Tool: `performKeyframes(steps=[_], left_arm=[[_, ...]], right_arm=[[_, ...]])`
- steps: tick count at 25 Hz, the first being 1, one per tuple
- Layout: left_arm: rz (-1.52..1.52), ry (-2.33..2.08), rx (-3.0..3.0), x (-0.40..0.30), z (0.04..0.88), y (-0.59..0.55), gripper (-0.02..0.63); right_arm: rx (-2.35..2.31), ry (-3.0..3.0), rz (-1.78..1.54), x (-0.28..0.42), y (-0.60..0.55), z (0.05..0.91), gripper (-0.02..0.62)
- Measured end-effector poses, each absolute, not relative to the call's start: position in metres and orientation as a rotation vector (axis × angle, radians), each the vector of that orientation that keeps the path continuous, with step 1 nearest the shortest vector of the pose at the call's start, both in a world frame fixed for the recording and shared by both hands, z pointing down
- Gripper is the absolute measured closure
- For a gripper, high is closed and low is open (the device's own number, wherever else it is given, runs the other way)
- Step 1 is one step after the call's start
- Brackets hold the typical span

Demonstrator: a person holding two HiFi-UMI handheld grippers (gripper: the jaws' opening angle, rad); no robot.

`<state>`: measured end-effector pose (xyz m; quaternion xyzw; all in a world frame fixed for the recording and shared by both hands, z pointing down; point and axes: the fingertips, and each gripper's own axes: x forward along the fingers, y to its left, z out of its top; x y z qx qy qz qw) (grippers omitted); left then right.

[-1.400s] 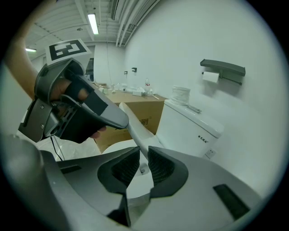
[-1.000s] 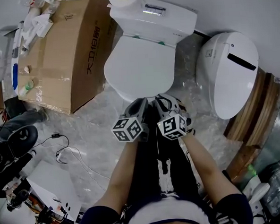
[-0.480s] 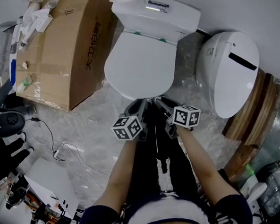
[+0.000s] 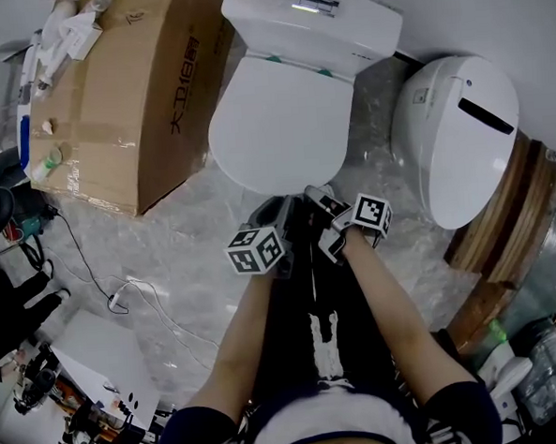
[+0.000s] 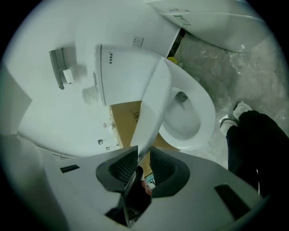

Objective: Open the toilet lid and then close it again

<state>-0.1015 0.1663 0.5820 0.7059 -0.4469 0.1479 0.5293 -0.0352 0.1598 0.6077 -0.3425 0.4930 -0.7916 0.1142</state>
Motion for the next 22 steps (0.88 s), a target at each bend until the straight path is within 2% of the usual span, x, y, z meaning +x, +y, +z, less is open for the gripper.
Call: performKeyframes(steps=[5, 18, 19, 20, 22], left_arm=[[0.375, -1.059, 1.666, -0.104, 0.597, 0.178, 0.520], [0.521, -1.062, 1.580, -0.120, 0.637, 0.205, 0.518], [0.577, -1.081, 1.579, -0.124, 0.640, 0.207, 0.546], [0.641, -1.101, 1.583, -0.128, 0.643, 0.209, 0.601], [0.743, -1.097, 1.625, -0.131, 0.645, 0.212, 0.601]], right_arm=[[-1.012, 1.363, -2.385, -0.039, 0.171, 0.621, 0.532], [-1.129, 1.343, -2.494, -0.050, 0.192, 0.657, 0.532], [-1.138, 1.348, -2.502, -0.051, 0.194, 0.660, 0.532], [-1.149, 1.356, -2.510, -0.051, 0.195, 0.663, 0.532], [-1.169, 1.367, -2.529, -0.052, 0.198, 0.669, 0.532]])
